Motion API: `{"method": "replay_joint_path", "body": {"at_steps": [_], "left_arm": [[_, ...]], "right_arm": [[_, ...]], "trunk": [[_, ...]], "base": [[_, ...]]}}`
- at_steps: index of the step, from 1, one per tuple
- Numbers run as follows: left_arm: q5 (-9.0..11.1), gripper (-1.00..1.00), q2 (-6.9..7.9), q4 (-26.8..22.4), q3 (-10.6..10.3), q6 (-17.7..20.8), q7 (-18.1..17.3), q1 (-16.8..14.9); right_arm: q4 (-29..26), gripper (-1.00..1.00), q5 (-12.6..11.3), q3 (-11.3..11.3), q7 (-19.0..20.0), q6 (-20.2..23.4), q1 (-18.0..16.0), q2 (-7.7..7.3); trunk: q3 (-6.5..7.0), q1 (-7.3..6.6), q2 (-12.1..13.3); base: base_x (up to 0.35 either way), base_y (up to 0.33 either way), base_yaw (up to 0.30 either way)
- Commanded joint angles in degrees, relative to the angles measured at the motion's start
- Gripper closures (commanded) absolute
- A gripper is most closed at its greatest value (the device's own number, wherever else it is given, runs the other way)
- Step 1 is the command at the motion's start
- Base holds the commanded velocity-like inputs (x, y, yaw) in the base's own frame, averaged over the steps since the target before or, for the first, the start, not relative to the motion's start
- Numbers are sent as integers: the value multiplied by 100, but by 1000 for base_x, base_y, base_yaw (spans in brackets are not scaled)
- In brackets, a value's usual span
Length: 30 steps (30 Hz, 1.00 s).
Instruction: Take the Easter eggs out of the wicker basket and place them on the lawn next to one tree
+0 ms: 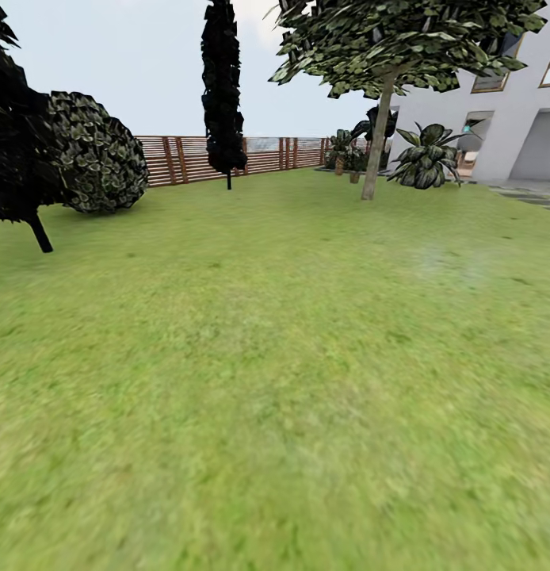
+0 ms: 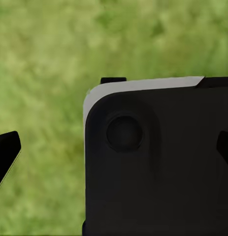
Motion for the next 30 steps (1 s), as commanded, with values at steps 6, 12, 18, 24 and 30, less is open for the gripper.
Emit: {"method": "replay_joint_path", "body": {"at_steps": [6, 12, 18, 24, 30], "left_arm": [[-8, -100, 0, 4, -3, -22, 3, -3], [-9, -100, 0, 3, -2, -26, 4, -4], [-9, -100, 0, 3, 0, -27, 5, -3], [1, -100, 0, 3, 4, -26, 8, -2], [1, -100, 0, 3, 4, -25, 8, -2]], "right_arm": [[-12, -100, 2, 12, -1, -12, 1, 0], [-10, -100, 4, 12, -1, -6, 1, 0], [-10, -100, 5, 11, -1, -3, 1, -7], [-13, -100, 2, -17, -1, -3, 1, -8], [-15, -100, -1, -25, -1, 1, 1, -9]], "trunk": [[-4, 3, -2], [-4, 3, -2], [-4, 3, -2], [-4, 3, -2], [-4, 3, -2]], "base": [[333, 0, 0], [333, 0, 0], [330, 0, 0], [329, 0, 0], [329, 0, -96]]}}
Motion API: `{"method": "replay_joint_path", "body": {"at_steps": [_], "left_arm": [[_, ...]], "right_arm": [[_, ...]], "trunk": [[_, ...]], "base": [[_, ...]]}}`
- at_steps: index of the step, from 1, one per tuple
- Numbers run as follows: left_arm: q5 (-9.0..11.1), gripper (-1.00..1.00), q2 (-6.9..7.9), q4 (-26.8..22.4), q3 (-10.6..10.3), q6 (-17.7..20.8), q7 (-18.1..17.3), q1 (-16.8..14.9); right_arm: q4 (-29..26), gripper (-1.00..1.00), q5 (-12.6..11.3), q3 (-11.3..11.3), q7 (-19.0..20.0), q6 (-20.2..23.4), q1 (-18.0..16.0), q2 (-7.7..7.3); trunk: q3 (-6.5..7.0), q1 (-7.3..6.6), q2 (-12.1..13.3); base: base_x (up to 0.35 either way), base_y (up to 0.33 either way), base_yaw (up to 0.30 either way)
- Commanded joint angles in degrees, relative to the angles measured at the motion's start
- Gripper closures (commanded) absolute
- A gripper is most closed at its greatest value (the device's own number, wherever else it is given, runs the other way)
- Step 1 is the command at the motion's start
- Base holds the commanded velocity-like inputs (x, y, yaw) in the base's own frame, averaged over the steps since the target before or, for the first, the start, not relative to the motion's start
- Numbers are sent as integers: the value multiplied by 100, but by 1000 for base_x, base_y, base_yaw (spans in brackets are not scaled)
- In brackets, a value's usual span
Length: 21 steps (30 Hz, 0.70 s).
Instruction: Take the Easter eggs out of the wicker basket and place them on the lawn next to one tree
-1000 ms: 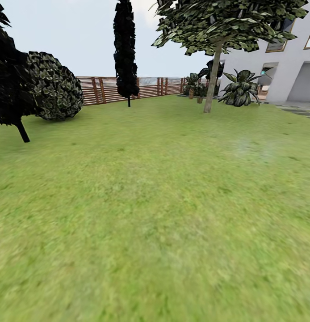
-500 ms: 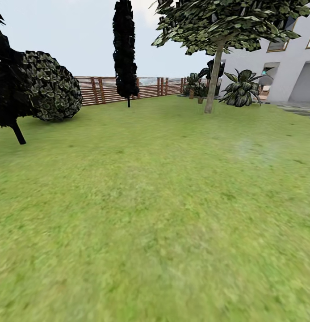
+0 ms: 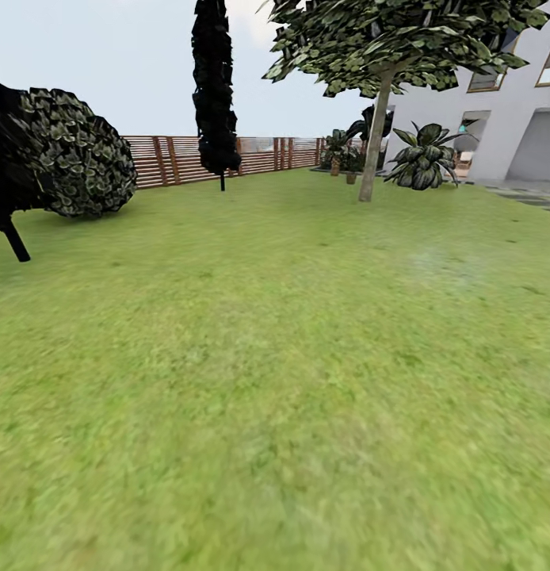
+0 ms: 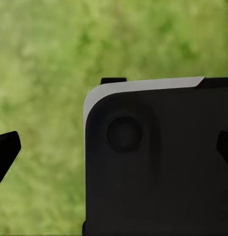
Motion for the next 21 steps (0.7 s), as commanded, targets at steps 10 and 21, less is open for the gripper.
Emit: {"method": "replay_joint_path", "body": {"at_steps": [10, 21], "left_arm": [[-11, -100, 0, 4, -3, -21, 4, -3], [-12, -100, 0, 4, -3, -17, 4, -4]], "right_arm": [[-33, -100, 8, 39, 25, -8, 1, -1], [-19, -100, 30, 61, 73, 2, 1, -7]], "trunk": [[-4, 3, -2], [-4, 3, -2]], "base": [[329, 0, -62], [329, 0, -104]]}}
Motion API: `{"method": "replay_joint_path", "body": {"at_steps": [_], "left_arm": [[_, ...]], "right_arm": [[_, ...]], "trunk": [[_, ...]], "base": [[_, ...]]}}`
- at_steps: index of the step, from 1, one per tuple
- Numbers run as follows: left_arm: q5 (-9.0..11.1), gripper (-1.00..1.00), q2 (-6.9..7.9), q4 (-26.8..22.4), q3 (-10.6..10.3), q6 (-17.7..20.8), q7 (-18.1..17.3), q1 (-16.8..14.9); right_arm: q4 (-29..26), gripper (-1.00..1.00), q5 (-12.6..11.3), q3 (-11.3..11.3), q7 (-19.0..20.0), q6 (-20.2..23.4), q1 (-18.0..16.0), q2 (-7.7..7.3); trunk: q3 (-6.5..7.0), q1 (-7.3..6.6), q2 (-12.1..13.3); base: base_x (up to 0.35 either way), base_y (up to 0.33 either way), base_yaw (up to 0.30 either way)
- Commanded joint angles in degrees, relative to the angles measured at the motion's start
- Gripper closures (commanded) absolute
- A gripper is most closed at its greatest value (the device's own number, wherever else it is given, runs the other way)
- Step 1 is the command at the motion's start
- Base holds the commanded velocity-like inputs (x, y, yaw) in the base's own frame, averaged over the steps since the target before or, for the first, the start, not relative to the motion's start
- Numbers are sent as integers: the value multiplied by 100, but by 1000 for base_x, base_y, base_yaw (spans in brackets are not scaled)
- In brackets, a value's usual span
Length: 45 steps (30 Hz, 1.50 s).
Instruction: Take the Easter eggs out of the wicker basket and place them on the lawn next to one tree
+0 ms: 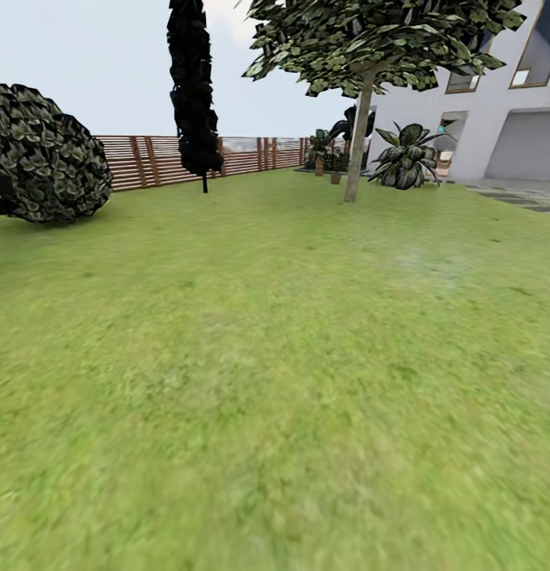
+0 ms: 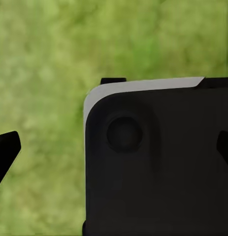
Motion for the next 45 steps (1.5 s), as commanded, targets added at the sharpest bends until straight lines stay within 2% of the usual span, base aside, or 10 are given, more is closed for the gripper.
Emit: {"method": "replay_joint_path", "body": {"at_steps": [1, 29, 45], "left_arm": [[-3, -100, 0, 4, -3, -19, 4, -2], [-3, -100, 0, 4, -3, -18, 3, -2], [-13, -100, 0, 8, -3, -22, 6, -2]], "right_arm": [[-4, -100, -4, 5, 5, -11, 1, -1], [13, -100, -21, -32, 2, 20, 1, -3], [17, -100, -23, -47, 3, 7, 1, -18]], "trunk": [[-4, 3, -2], [-4, 3, -2], [-4, 3, -2]], "base": [[329, 0, -71], [329, 0, -7], [329, 0, -88]]}}
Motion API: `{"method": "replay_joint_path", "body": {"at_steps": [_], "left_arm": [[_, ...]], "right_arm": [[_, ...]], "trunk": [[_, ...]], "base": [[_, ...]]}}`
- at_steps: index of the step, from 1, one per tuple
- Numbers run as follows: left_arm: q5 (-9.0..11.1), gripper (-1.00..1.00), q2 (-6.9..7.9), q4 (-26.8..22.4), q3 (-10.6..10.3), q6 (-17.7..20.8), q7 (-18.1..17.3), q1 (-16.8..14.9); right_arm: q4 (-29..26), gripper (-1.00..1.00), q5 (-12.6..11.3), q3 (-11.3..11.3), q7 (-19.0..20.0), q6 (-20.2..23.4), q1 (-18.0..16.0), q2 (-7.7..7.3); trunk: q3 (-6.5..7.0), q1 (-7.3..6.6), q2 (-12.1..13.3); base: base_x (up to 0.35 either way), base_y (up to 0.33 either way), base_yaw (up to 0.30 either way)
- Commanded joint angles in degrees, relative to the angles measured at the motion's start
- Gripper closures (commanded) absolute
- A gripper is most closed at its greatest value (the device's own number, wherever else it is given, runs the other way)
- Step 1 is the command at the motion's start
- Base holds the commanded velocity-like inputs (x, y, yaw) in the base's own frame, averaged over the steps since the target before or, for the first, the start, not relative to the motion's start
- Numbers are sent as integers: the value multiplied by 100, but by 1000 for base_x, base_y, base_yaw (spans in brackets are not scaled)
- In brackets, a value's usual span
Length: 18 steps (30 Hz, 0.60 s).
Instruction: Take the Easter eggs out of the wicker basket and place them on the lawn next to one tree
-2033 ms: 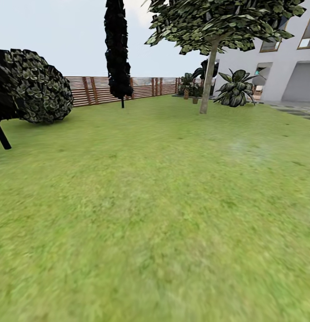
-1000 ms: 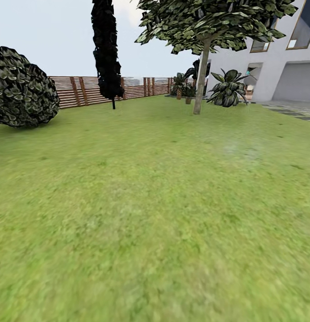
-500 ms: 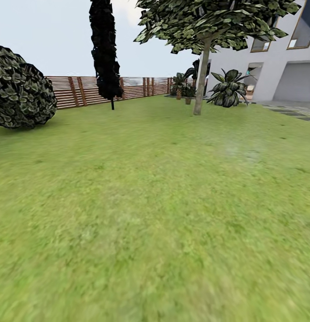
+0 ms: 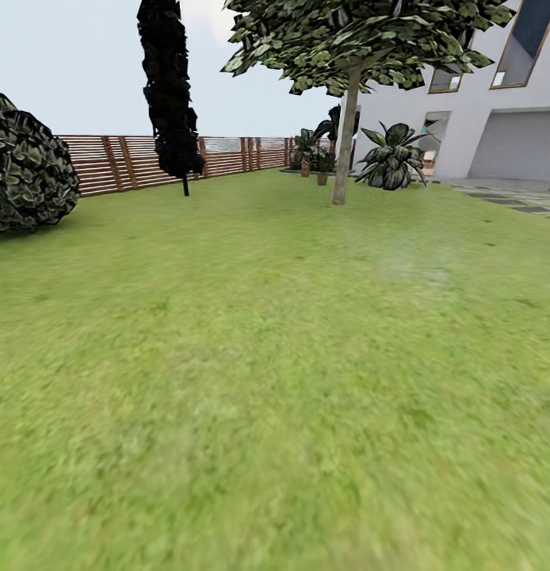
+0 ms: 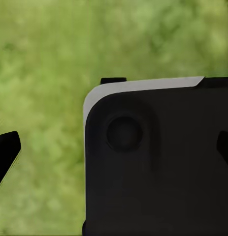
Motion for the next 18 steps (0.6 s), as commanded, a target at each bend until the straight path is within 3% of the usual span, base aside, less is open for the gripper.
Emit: {"method": "replay_joint_path", "body": {"at_steps": [1, 18], "left_arm": [[-4, -100, 0, 5, -3, -19, 4, -3], [1, -100, 0, 0, -4, -19, 2, -2]], "right_arm": [[1, -100, -3, 5, 7, -12, 1, -2], [38, -100, 33, 17, -46, -3, 7, -155]], "trunk": [[-4, 3, -2], [-4, 3, -2]], "base": [[329, 0, -7], [329, 0, -1]]}}
